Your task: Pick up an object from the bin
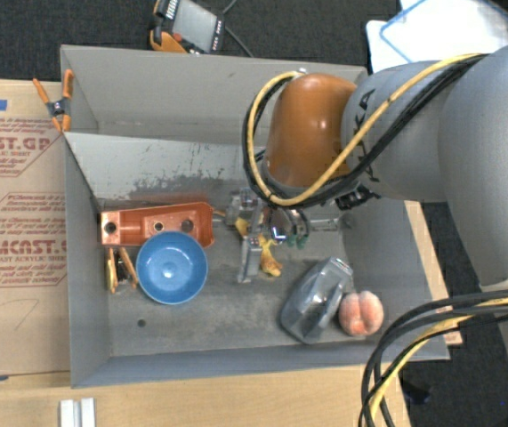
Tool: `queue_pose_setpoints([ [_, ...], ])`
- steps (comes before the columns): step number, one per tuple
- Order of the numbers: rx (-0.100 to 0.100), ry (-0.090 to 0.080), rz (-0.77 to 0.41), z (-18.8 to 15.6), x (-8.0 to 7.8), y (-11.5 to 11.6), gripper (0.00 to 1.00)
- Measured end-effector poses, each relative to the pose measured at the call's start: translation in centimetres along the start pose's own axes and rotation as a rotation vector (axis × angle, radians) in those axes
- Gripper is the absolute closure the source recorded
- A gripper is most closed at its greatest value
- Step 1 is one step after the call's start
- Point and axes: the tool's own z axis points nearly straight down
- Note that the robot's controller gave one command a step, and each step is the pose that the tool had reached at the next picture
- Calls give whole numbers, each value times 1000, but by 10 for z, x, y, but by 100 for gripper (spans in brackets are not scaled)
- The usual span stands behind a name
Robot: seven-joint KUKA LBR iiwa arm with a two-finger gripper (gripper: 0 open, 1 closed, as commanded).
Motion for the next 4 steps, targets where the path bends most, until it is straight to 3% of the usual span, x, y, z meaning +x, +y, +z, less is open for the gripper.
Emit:
queue_pose_setpoints([
  [1,0,-1,-1,0,0,0,0],
  [2,1,-7,-39,15,14,3,0],
  [3,4,-7,-248,59,15,-58,0],
  [4,-1,-5,-304,65,12,45,0],
])
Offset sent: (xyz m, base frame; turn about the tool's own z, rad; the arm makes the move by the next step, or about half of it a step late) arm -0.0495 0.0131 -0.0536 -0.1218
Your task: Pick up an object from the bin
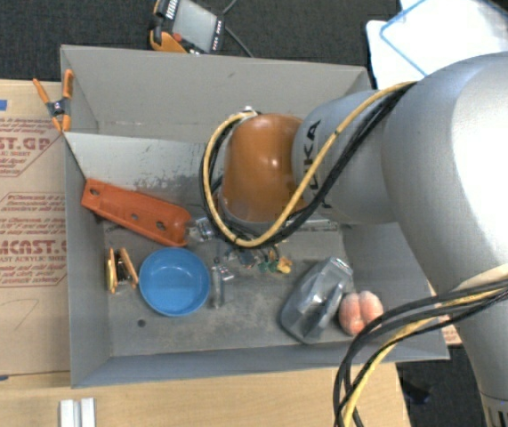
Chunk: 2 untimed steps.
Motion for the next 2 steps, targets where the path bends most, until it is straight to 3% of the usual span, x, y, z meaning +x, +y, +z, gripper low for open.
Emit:
queue_pose_setpoints([
  [1,3,-3,39,-33,8,-62,0],
  [2,-1,-2,3,-8,-13,14,0],
])
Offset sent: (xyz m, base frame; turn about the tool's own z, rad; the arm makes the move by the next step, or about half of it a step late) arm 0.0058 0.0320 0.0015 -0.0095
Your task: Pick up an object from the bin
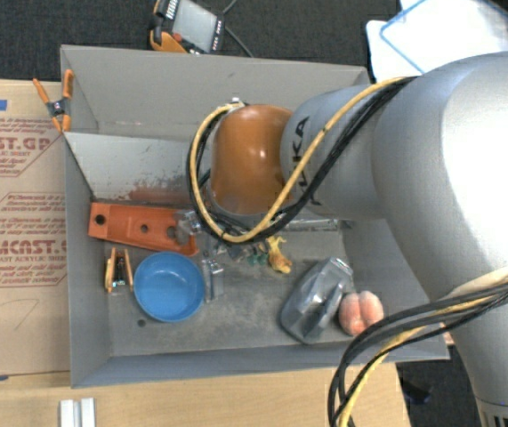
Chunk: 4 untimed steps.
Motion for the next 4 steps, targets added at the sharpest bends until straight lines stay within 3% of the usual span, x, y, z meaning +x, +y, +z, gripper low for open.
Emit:
queue_pose_setpoints([
  [1,5,-7,233,9,65,-134,100],
  [4,9,-7,242,10,69,-142,100],
])
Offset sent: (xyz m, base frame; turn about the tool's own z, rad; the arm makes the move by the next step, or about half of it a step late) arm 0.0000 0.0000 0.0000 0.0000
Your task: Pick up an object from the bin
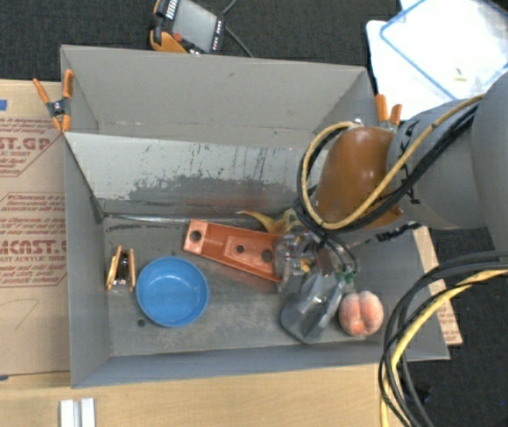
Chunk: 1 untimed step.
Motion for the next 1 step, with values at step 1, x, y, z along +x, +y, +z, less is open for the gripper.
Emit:
queue_pose_setpoints([
  [1,0,0,0,0,0,0,100],
])
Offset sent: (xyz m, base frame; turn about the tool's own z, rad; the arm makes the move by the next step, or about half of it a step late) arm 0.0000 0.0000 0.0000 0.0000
